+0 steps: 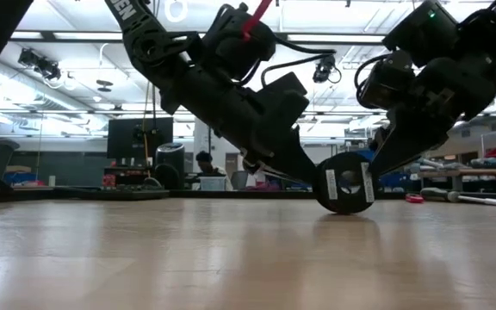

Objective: Coil cords
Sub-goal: Uncoil the red wire from the black spool

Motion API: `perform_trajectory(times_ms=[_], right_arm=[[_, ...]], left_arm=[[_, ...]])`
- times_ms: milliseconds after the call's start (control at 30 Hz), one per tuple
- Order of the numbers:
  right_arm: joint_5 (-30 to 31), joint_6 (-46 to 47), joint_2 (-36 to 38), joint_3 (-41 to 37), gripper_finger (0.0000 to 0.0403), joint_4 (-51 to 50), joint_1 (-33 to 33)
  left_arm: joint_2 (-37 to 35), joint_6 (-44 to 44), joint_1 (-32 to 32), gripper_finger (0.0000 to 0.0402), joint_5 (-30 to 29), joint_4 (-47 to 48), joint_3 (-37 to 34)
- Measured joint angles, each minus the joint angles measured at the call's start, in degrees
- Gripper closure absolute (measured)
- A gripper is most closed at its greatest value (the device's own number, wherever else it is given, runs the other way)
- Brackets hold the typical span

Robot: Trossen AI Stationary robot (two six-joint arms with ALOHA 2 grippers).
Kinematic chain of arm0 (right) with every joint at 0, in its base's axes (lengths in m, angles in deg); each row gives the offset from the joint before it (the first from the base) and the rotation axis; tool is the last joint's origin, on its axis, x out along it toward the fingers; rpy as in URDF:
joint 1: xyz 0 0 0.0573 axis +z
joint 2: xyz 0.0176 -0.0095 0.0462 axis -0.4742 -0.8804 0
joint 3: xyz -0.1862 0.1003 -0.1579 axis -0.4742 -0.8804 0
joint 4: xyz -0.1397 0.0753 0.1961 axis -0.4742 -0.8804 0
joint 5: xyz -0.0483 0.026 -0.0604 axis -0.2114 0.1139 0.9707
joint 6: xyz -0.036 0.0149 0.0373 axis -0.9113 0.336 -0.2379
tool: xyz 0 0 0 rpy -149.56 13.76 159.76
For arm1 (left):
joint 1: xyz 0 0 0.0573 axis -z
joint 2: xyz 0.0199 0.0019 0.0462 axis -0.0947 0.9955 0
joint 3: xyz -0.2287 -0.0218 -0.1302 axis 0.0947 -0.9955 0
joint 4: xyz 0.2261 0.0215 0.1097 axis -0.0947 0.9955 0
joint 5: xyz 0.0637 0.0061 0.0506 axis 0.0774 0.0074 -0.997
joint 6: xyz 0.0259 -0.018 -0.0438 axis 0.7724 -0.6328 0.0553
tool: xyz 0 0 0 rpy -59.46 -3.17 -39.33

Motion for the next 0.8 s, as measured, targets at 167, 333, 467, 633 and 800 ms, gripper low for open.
perform_trajectory(times_ms=[167, 333, 467, 633, 800], right_arm=[[4.29, -0.09, 5.96, 0.02, 0.0327, -4.22, 0.02], [9.68, -1.27, 7.9, 0.04, 0.0328, -8.68, 0.02], [12.56, -2.48, 7.31, -0.02, 0.0328, -10.0, 0.02], [17.92, -2.55, 4.79, -0.02, 0.0328, -6.78, 0.14], [24.23, -3.08, 1.68, -0.02, 0.0329, -1.81, 0.98]], left_arm=[[-1.43, 7.54, -0.08, 0.04, -1.85, 4.05, -0.02], [-4.25, 18.55, -0.07, 0.0401, -4.81, 7.14, 0.24], [-6.87, 26.75, -0.07, 0.0401, -9.2, 9.91, 0.29], [-8.91, 34.68, -0.02, 0.0401, -17.34, 10.6, 0.26], [-9.37, 39.62, 0.04, 0.0401, -19.86, 8.19, 0.22]])
